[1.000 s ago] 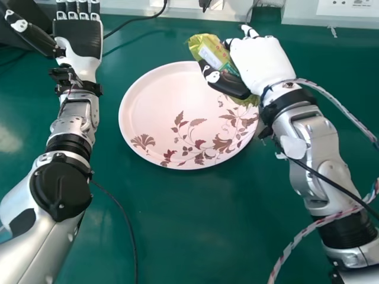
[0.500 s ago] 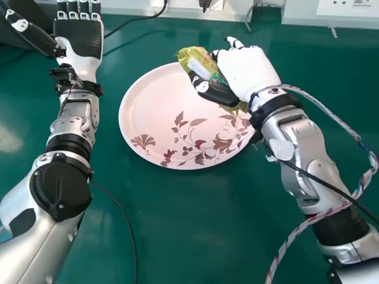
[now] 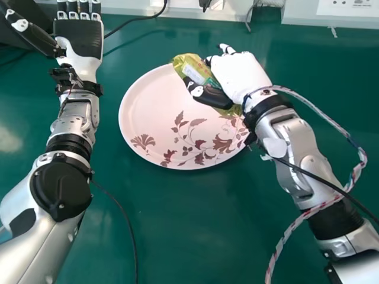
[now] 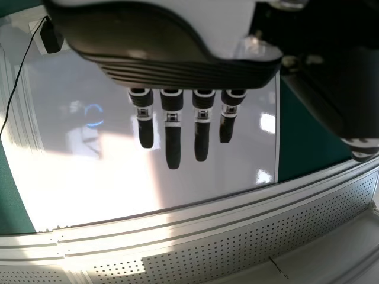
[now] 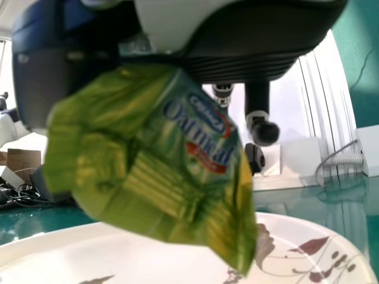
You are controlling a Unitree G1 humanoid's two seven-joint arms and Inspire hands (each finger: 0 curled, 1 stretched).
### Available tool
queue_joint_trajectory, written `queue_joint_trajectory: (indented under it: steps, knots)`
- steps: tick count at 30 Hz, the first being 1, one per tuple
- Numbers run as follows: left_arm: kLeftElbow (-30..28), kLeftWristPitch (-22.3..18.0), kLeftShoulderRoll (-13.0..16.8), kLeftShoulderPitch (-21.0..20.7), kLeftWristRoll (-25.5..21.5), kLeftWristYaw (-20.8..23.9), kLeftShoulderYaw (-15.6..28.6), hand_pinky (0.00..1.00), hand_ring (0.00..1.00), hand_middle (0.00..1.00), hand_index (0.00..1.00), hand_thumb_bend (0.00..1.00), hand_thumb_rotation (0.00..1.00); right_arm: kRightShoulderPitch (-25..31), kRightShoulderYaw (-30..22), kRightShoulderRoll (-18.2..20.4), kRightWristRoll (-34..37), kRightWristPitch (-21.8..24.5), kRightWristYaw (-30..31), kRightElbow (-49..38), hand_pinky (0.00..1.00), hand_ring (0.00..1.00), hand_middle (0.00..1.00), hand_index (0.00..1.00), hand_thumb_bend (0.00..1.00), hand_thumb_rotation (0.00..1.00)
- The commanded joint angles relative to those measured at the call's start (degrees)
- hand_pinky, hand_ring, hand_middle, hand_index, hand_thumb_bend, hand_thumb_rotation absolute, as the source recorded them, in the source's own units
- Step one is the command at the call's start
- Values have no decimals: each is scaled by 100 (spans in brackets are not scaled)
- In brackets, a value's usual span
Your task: Pick up biscuit and place it in the plate
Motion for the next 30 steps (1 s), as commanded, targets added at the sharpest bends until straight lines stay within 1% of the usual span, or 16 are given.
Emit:
queue_joint_trajectory:
  steps: [1, 4, 9, 15, 18, 21, 25, 28, 30]
  knots:
    - [29, 6, 29, 10, 26, -42, -73, 88, 78, 86, 95, 100, 38, -124, 73, 29, 63, -60, -122, 135, 5, 12, 20, 49, 50, 4]
    - [33, 31, 49, 15, 34, -100, -80, 86, 77, 86, 94, 100, 38, -163, 122, 33, 105, -138, -237, 337, 5, 12, 20, 49, 50, 4]
    - [20, -22, 14, 6, 19, -12, -60, 88, 78, 86, 94, 100, 38, -209, 196, 29, 189, -187, -241, 543, 5, 12, 20, 49, 50, 4]
    - [24, 1, 20, 11, 14, -65, -61, 88, 78, 86, 95, 100, 39, -263, 267, 29, 244, -202, -231, 726, 5, 12, 20, 49, 50, 5]
    - [20, -7, 20, 18, 26, -134, -74, 88, 78, 87, 95, 100, 39, -303, 307, 31, 271, -173, -174, 790, 5, 12, 20, 49, 49, 5]
    - [16, 13, 7, 15, 6, -81, -57, 89, 78, 87, 95, 100, 39, -335, 337, 37, 306, -140, -110, 836, 5, 12, 20, 49, 50, 5]
    - [11, -12, 3, 19, 28, -138, -79, 90, 79, 87, 94, 100, 39, -406, 406, 23, 315, -102, 28, 913, 5, 12, 20, 49, 50, 4]
    - [18, 5, 15, 19, 34, -148, -84, 90, 80, 88, 94, 100, 40, -488, 488, -40, 301, -125, 235, 1000, 5, 12, 20, 49, 50, 4]
    - [20, 29, 17, 19, 30, -150, -82, 88, 79, 87, 94, 100, 41, -522, 524, -69, 311, -147, 339, 1076, 5, 12, 20, 49, 50, 5]
